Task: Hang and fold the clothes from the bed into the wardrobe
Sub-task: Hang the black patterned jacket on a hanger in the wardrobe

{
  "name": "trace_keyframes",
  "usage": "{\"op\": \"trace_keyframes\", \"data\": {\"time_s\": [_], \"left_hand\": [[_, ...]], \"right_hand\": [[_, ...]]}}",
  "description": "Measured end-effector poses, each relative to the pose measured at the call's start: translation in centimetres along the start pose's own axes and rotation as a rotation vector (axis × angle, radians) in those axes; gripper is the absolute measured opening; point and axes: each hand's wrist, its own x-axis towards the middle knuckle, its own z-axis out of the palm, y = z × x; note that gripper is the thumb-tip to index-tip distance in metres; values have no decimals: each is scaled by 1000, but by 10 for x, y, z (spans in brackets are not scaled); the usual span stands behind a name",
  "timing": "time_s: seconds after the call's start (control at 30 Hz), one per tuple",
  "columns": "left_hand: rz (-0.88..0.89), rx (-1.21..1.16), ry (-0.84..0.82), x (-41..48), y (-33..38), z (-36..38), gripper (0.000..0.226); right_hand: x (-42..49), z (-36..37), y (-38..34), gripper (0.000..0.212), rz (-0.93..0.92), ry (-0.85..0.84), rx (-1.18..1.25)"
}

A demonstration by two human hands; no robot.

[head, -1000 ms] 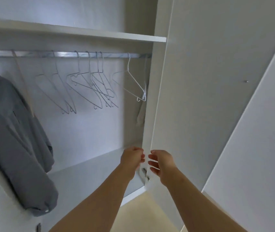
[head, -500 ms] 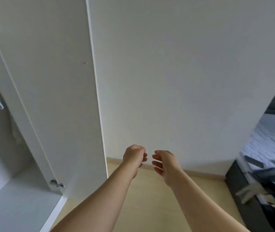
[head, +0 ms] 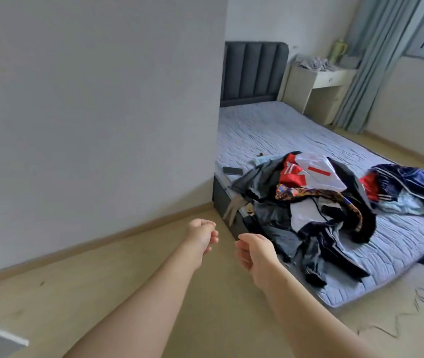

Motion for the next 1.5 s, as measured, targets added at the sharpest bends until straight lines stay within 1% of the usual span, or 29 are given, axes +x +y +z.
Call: {"op": "trace_keyframes", "data": {"time_s": [0.13, 0.3, 0.4, 0.67, 0.83, 0.93, 0.97, 1.03, 1.07, 1.13, 1.23, 1.3, 1.37, 1.5], "left_hand": [[-55, 75, -69, 27, -6, 79, 20], [-87, 150, -123, 76, 4, 164, 22], [-93, 181, -173, 119, 10, 217, 22], [-152, 295, -251, 239, 39, 354, 21], [-164, 398, -273, 293, 54, 437, 20], [-145, 453, -276, 322, 56, 482, 20], [-139, 480, -272, 332, 54, 497, 20], [-140, 534, -259, 352, 49, 521, 19], [-140, 561, -241, 366, 43, 540, 19], [-144, 611, -217, 388, 36, 566, 19], [-134, 616, -195, 423, 26, 612, 20], [-130, 617, -194, 448, 19, 646, 20], [-127, 621, -199, 469, 11, 678, 20], [-123, 611, -201, 493, -5, 721, 15]], "right_hand": [[43, -69, -6, 11, 61, 93, 30], [106, -132, -19, 9, 128, 198, 86], [155, -164, -31, 13, 149, 261, 97], [292, -233, -81, 12, 202, 330, 123], [360, -288, -106, 22, 254, 357, 109], [402, -326, -114, 29, 254, 357, -3], [419, -340, -114, 27, 256, 358, -55], [450, -362, -113, 15, 266, 367, -152], [474, -378, -112, 13, 270, 368, -201], [509, -403, -114, 15, 268, 327, -316], [567, -443, -126, 17, 230, 283, -472], [611, -469, -133, 34, 180, 313, -583], [650, -491, -139, 46, 137, 350, -711], [694, -514, -137, 67, 113, 297, -1027]]}}
